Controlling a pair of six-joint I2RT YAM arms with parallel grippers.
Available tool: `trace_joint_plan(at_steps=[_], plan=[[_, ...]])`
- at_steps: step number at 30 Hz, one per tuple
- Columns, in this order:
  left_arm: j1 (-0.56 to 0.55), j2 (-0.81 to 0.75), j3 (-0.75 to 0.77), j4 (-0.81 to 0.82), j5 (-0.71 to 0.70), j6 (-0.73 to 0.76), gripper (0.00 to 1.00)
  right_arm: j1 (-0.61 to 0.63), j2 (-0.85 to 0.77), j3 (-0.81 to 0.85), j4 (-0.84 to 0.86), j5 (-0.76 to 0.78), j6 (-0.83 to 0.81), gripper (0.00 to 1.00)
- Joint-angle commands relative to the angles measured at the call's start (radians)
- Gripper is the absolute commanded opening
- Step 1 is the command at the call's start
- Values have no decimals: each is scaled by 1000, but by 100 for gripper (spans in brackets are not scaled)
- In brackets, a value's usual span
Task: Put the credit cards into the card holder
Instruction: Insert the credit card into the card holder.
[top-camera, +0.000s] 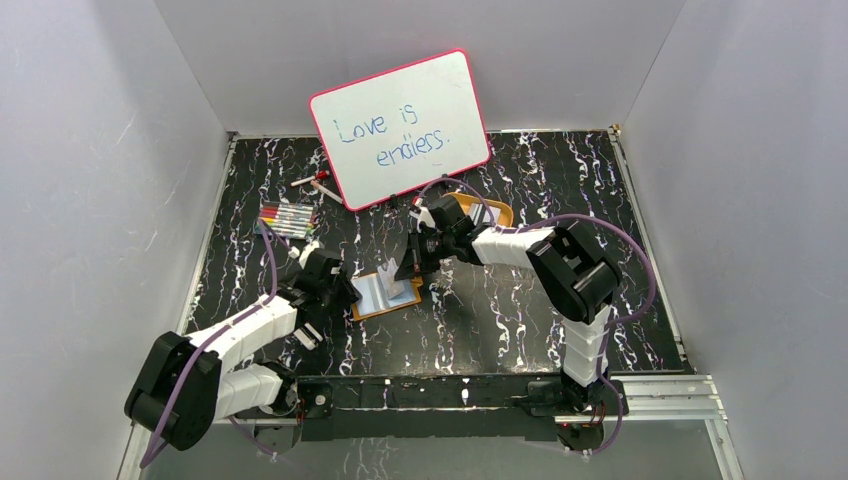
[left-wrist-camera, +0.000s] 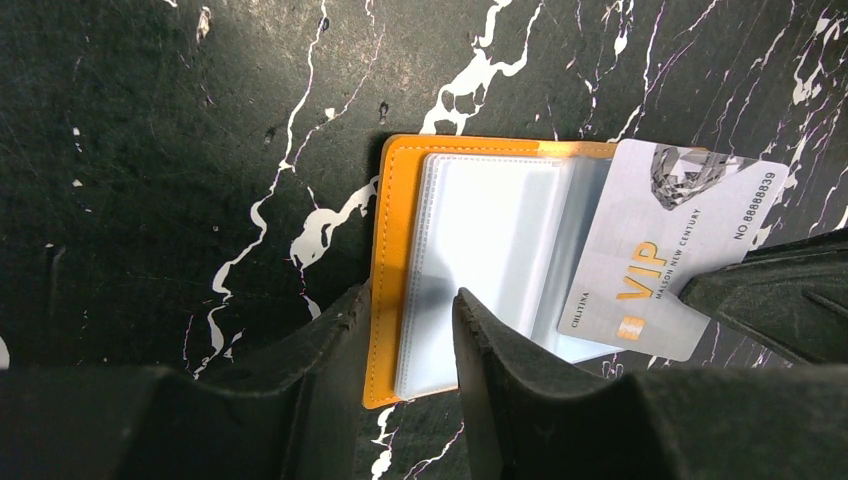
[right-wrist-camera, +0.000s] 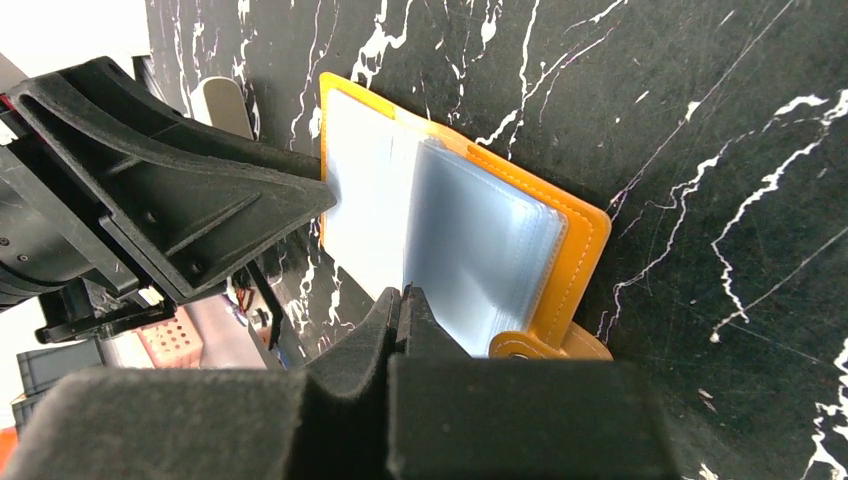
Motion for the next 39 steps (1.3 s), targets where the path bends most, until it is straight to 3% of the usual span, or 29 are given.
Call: trace_joint_plan(at_steps=[1, 39], plan=[[5, -2, -9, -17, -9, 14, 34, 4, 11, 22, 69, -28, 35, 0], [5, -32, -16, -22, -10, 9, 33, 46, 38, -20, 88, -17, 138, 0]])
